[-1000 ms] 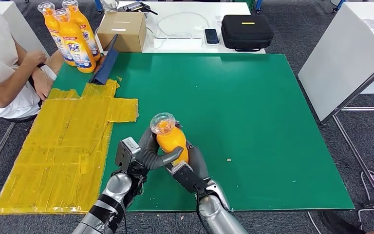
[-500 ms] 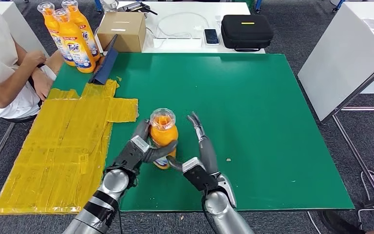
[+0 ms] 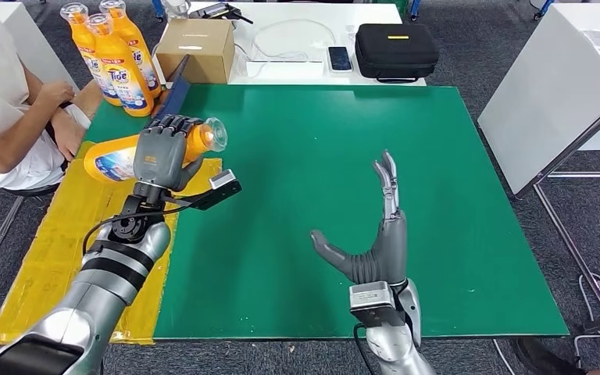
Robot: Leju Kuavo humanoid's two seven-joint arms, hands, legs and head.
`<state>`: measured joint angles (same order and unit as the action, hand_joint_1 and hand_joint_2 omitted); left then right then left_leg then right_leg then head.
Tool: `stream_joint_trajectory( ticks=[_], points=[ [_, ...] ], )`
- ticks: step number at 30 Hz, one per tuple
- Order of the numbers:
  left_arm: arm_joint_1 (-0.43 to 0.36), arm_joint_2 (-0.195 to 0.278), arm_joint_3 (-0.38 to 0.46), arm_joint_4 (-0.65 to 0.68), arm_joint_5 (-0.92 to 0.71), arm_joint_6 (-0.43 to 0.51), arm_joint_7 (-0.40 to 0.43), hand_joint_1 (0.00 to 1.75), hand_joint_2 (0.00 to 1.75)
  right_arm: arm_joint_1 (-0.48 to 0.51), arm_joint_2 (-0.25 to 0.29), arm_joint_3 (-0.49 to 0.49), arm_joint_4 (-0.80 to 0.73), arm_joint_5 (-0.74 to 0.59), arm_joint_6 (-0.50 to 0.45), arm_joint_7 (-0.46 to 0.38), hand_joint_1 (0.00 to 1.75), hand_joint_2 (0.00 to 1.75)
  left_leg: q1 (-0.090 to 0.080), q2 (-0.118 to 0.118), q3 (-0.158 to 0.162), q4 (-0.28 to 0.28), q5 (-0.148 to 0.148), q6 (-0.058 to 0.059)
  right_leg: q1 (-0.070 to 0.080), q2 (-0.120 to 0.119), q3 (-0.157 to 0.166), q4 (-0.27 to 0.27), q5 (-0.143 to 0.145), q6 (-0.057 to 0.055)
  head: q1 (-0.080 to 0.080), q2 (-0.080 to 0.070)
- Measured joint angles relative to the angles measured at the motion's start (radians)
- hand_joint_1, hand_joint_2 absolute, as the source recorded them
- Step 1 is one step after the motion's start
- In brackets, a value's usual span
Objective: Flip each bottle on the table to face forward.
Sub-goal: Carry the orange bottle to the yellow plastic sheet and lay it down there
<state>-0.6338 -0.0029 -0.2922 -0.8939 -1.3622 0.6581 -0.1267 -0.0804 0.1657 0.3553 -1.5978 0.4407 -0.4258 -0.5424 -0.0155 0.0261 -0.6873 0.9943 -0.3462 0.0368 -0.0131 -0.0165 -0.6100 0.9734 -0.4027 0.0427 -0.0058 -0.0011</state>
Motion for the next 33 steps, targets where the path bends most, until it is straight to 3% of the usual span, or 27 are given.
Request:
stream_joint_trajectory(
  ticks=[14,20,23,27,33],
  points=[
    [-0.036,0.01,0.0,0.092,-0.006,0.006,0.004,1.75,1.75,0.011,-0.015,0.0,-0.041,-0.002,-0.001,0.0,0.0,1.75,0.0,0.0,0.0,0.0,0.0,0.0,0.0,0.0,0.0,0.0,0.0,0.0,0.0,0.0],
    [-0.081,0.013,-0.003,0.172,-0.178,0.01,0.154,1.75,1.75,0.018,-0.026,-0.003,-0.05,-0.025,-0.016,-0.007,0.0,1.75,0.0,0.0,0.0,0.0,0.0,0.0,0.0,0.0,0.0,0.0,0.0,0.0,0.0,0.0],
    [-0.111,0.025,-0.027,0.243,-0.2,0.026,0.187,1.75,1.75,0.022,-0.035,-0.017,-0.05,-0.051,-0.015,-0.019,0.0,1.75,0.0,0.0,0.0,0.0,0.0,0.0,0.0,0.0,0.0,0.0,0.0,0.0,0.0,0.0],
    [-0.105,0.043,-0.067,0.328,-0.181,0.018,0.119,1.75,1.75,0.023,-0.049,-0.039,-0.049,-0.065,-0.011,-0.028,0.0,1.75,0.0,0.0,0.0,0.0,0.0,0.0,0.0,0.0,0.0,0.0,0.0,0.0,0.0,0.0],
    [-0.031,0.048,-0.069,0.403,-0.081,-0.084,0.018,1.75,1.75,0.022,-0.062,-0.068,-0.036,-0.071,0.01,-0.024,0.0,1.75,0.0,0.0,-0.001,0.0,0.0,0.0,0.0,0.0,-0.001,0.0,0.0,0.0,0.0,0.0]
  ],
)
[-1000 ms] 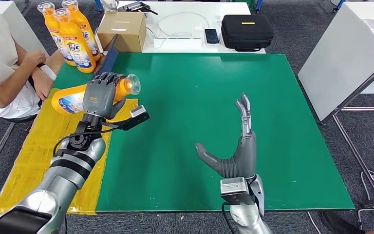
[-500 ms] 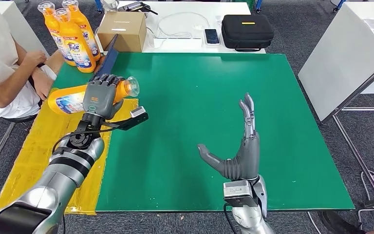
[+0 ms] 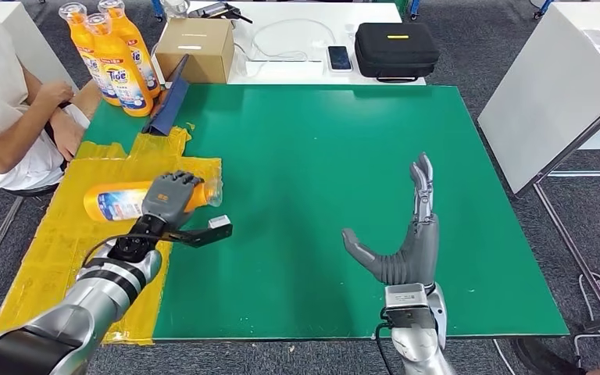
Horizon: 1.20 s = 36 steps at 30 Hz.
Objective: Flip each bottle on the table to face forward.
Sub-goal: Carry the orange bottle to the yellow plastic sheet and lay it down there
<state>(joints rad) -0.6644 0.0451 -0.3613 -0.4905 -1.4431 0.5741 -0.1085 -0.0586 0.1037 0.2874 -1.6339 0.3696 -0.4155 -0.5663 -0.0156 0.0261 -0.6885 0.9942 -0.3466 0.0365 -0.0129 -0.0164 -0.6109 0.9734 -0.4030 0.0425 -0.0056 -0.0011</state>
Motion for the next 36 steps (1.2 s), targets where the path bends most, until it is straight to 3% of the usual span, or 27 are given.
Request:
stream_joint_trajectory(
  ticks=[10,11,14,15,25,36],
  points=[
    [0.0,0.015,0.0,0.057,-0.005,-0.174,0.016,1.75,1.75,-0.014,-0.004,-0.009,0.017,0.011,0.02,0.009,0.0,1.75,0.0,0.0,0.003,0.0,0.0,0.0,0.0,0.0,0.003,0.0,0.0,0.0,0.0,0.0],
    [-0.003,0.015,0.0,0.06,-0.004,-0.183,0.017,1.4,1.75,-0.017,-0.004,-0.009,0.018,0.012,0.022,0.01,0.0,1.75,0.0,0.0,0.004,-0.001,0.0,-0.001,0.0,0.0,0.004,0.0,0.0,0.0,0.0,0.0],
    [-0.009,0.016,0.001,0.068,0.0,-0.197,0.025,0.09,1.75,-0.025,-0.004,-0.009,0.023,0.015,0.024,0.013,0.0,1.75,0.0,0.0,0.006,-0.001,-0.001,-0.001,0.0,0.0,0.006,0.0,0.0,-0.001,0.0,0.0],
    [-0.01,0.016,0.001,0.07,0.003,-0.196,0.032,0.0,1.75,-0.027,-0.004,-0.009,0.025,0.017,0.024,0.014,0.0,1.75,0.0,0.0,0.007,-0.001,-0.001,-0.001,0.0,0.0,0.007,0.0,0.0,-0.001,0.0,0.0],
    [0.002,0.015,0.047,0.083,0.017,-0.078,0.092,0.0,1.75,-0.034,-0.003,-0.008,0.036,0.025,0.022,0.026,0.0,1.75,0.0,0.0,0.008,-0.001,0.0,-0.001,0.0,0.0,0.008,0.0,-0.001,-0.001,0.0,0.0],
    [0.016,0.003,0.109,0.084,0.06,-0.014,0.037,0.0,1.75,-0.033,-0.002,-0.002,0.047,-0.008,0.066,0.036,0.0,1.75,0.0,0.0,0.008,0.0,0.0,-0.001,0.0,0.0,0.008,0.0,-0.001,-0.001,0.0,0.0]
  ],
)
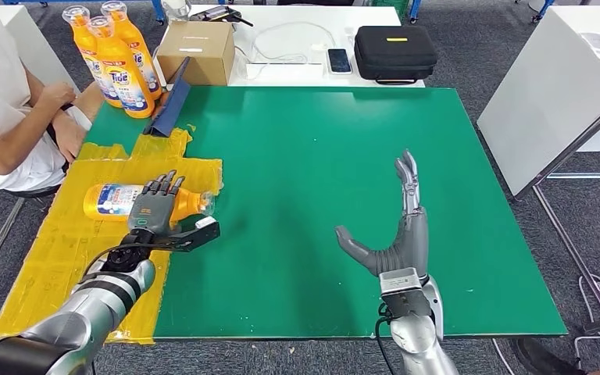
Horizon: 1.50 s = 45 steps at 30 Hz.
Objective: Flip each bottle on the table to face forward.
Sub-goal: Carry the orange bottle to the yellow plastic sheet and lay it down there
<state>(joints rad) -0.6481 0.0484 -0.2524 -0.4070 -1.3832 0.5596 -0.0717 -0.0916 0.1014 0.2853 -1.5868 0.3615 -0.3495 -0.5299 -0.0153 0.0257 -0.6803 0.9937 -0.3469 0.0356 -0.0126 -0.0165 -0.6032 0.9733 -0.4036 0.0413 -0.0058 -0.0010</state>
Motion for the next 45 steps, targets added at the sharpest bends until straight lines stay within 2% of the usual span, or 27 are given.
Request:
stream_joint_trajectory(
  ticks=[8,12,16,20,23,26,29,33,38,41,45],
  points=[
    [0.003,-0.006,0.012,0.0,0.003,0.018,-0.012,0.0,1.75,0.001,0.001,0.0,0.002,0.0,0.0,0.0,0.0,1.75,0.0,0.0,0.0,0.0,0.0,0.0,0.0,0.0,0.0,0.0,0.0,0.0,0.0,0.0],
    [0.029,-0.028,0.018,-0.025,0.033,0.095,-0.083,0.0,1.75,0.008,0.004,0.0,0.004,0.005,0.0,0.0,0.0,1.75,0.0,0.0,-0.001,0.0,0.0,0.0,0.0,0.0,-0.001,0.0,0.0,0.0,0.0,0.0],
    [0.104,-0.076,0.02,-0.16,0.122,0.131,-0.193,0.0,1.75,0.031,0.012,-0.001,0.007,0.003,0.003,0.005,0.0,1.75,-0.001,-0.001,-0.002,0.0,0.0,0.001,-0.001,0.0,-0.002,0.0,0.0,0.001,0.0,0.0],
    [0.257,-0.128,0.015,-0.425,0.466,0.045,-0.36,0.0,1.75,0.095,0.02,-0.014,0.003,-0.005,0.031,0.005,0.0,1.75,-0.002,0.0,-0.003,0.0,-0.003,0.0,-0.001,0.0,-0.002,-0.001,-0.001,0.001,0.0,0.0],
    [0.391,-0.145,0.002,-0.645,0.67,-0.024,-0.436,0.0,1.75,0.153,0.023,-0.039,-0.001,-0.025,0.069,-0.001,0.0,1.75,-0.002,0.001,-0.003,0.0,-0.006,0.0,-0.001,0.0,-0.003,-0.001,-0.003,0.002,0.0,0.0],
    [0.494,-0.15,-0.003,-0.816,0.754,-0.051,-0.478,0.0,1.75,0.197,0.024,-0.072,-0.001,-0.05,0.098,-0.011,0.0,1.75,-0.002,0.0,-0.003,0.0,-0.007,0.0,-0.001,0.0,-0.004,-0.001,-0.005,0.001,0.0,0.0],
    [0.563,-0.151,-0.004,-0.942,0.78,-0.066,-0.501,0.0,1.75,0.229,0.027,-0.102,-0.006,-0.06,0.109,-0.02,0.0,1.75,-0.001,0.0,-0.003,0.0,-0.007,-0.001,-0.001,0.0,-0.005,-0.001,-0.007,-0.001,0.0,0.0],
    [0.616,-0.151,-0.009,-1.047,0.789,-0.075,-0.51,0.0,1.75,0.258,0.032,-0.129,-0.018,-0.06,0.113,-0.025,0.0,1.75,-0.001,0.0,-0.003,0.0,-0.008,-0.001,-0.001,0.0,-0.008,-0.001,-0.008,-0.002,0.0,0.0],
    [0.642,-0.152,-0.012,-1.104,0.822,-0.111,-0.516,0.0,1.75,0.273,0.036,-0.145,-0.033,-0.047,0.113,-0.029,0.0,1.75,-0.001,0.0,-0.002,0.0,-0.008,-0.001,-0.001,0.0,-0.011,-0.001,-0.008,-0.001,0.0,0.0],
    [0.652,-0.153,-0.012,-1.118,0.891,-0.2,-0.506,0.0,1.75,0.283,0.04,-0.152,-0.046,-0.028,0.113,-0.032,0.0,1.75,-0.001,0.0,-0.002,0.0,-0.008,-0.001,-0.001,0.0,-0.01,-0.001,-0.008,-0.001,0.0,0.0],
    [0.663,-0.158,-0.011,-1.116,1.024,-0.376,-0.476,0.0,1.75,0.294,0.042,-0.158,-0.058,-0.016,0.126,-0.031,0.0,1.75,-0.001,0.0,-0.003,0.0,-0.008,-0.001,-0.001,0.0,-0.006,-0.001,-0.007,0.0,0.0,0.0]
  ],
)
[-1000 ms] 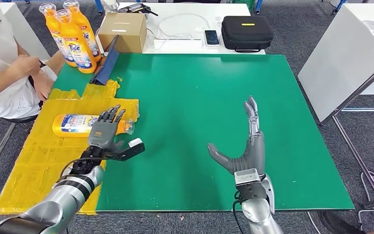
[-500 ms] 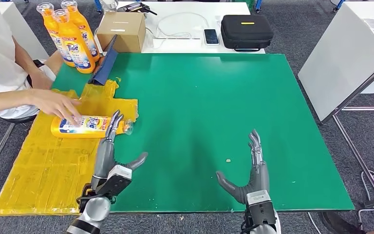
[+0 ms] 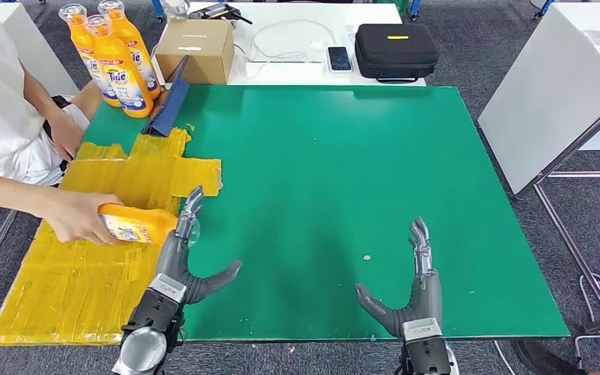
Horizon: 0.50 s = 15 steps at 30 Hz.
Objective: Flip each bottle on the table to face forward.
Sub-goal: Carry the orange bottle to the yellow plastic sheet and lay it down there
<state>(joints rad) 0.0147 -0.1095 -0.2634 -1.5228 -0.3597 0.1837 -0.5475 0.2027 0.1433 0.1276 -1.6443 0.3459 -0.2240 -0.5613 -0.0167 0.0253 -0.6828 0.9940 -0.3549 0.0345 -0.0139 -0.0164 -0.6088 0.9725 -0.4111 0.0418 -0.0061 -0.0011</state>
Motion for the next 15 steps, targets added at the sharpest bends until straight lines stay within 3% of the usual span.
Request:
stream_joint_trajectory(
  ticks=[7,15],
  points=[
    [0.003,-0.018,0.021,0.068,0.173,-0.205,0.052,0.0,1.75,0.008,0.003,-0.009,0.002,-0.021,0.048,0.028,0.0,1.75,0.0,0.0,0.0,0.0,0.0,0.0,0.0,0.0,0.002,0.0,0.001,0.001,0.0,0.0],
    [0.0,-0.029,0.044,0.131,0.235,-0.267,0.08,0.0,1.75,0.004,0.013,-0.011,0.021,-0.03,0.056,0.039,0.0,1.75,0.0,0.0,0.0,0.0,0.0,0.0,0.0,0.0,0.001,0.0,0.0,0.0,0.0,0.0]
  ],
)
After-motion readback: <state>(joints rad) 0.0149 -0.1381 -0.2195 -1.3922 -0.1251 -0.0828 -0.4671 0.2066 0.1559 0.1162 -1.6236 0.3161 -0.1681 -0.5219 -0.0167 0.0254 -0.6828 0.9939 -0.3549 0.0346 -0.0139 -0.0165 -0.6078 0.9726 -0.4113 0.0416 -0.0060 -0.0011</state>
